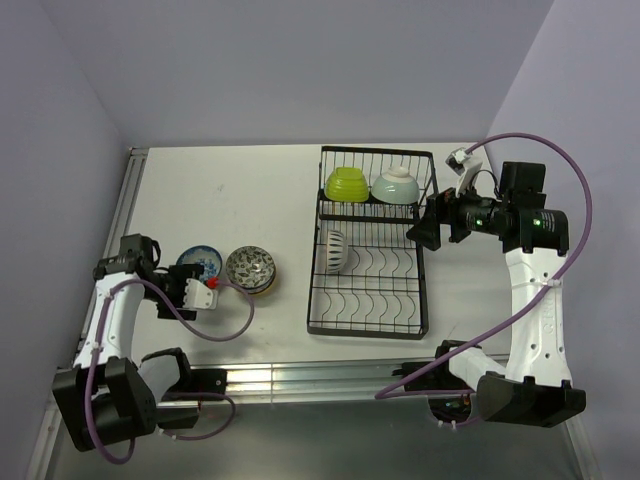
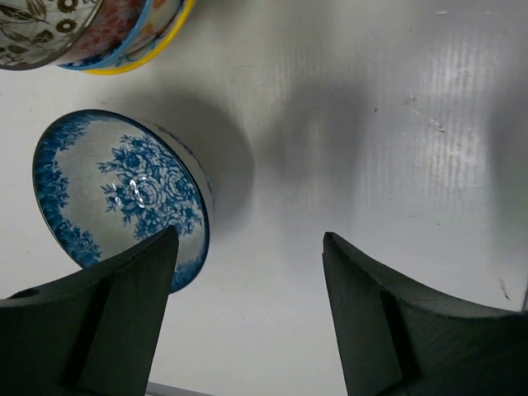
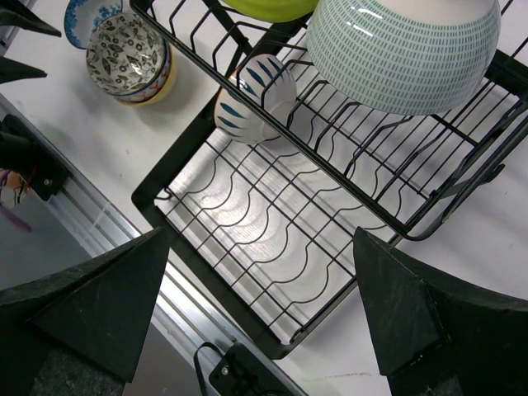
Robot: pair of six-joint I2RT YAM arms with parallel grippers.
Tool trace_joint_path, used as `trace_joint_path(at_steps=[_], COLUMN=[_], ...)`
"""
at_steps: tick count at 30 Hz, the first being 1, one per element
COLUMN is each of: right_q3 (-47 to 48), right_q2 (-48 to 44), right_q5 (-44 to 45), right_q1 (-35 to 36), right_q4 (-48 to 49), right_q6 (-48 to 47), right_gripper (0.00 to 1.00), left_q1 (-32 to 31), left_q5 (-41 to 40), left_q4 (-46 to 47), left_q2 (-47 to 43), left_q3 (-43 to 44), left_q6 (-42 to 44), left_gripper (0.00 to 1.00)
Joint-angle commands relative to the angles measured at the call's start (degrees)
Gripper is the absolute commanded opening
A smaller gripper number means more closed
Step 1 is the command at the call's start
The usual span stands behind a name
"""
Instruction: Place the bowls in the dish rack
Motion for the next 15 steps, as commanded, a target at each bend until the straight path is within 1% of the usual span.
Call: trace_joint_path(at_steps=[1, 6, 11, 12, 14, 15], right_q3=[0.0, -0.2, 0.1, 0.2, 0.4, 0.4], right_q2=[-0.7, -0.6, -0.7, -0.6, -0.5, -0.5], right_q5=[-0.2, -0.2, 0.6, 0.7, 0.8, 0.9], right_q1=[-0.4, -0.4, -0.4, -0.4, -0.5, -0.4], right_q4=[-0.5, -0.3, -1.0, -1.1, -1.3, -1.4], right_q6=[-0.9, -0.8, -1.3, -1.3, -1.4, -1.6], right_gripper=[1.0, 1.0, 1.0, 1.0, 1.0, 1.0], left_q1=[-1.3, -3.8, -7.4, -7.8, -8.9, -9.2], left_q5=[2.4, 2.4, 0.0, -0.5, -1.7, -2.2], left_q4=[4.0, 5.6, 8.8, 9.3, 10.6, 10.8], left_q2=[2.3, 9.6, 13.6, 14.1, 16.4, 17.3], left_q3=[2.1, 6.2, 5.6, 5.4, 5.4, 5.6], left_q6=[-0.5, -5.0, -8.6, -9.6, -11.6, -12.5], left_gripper=[0.76, 0.75, 0.7, 0.65, 0.6, 0.56])
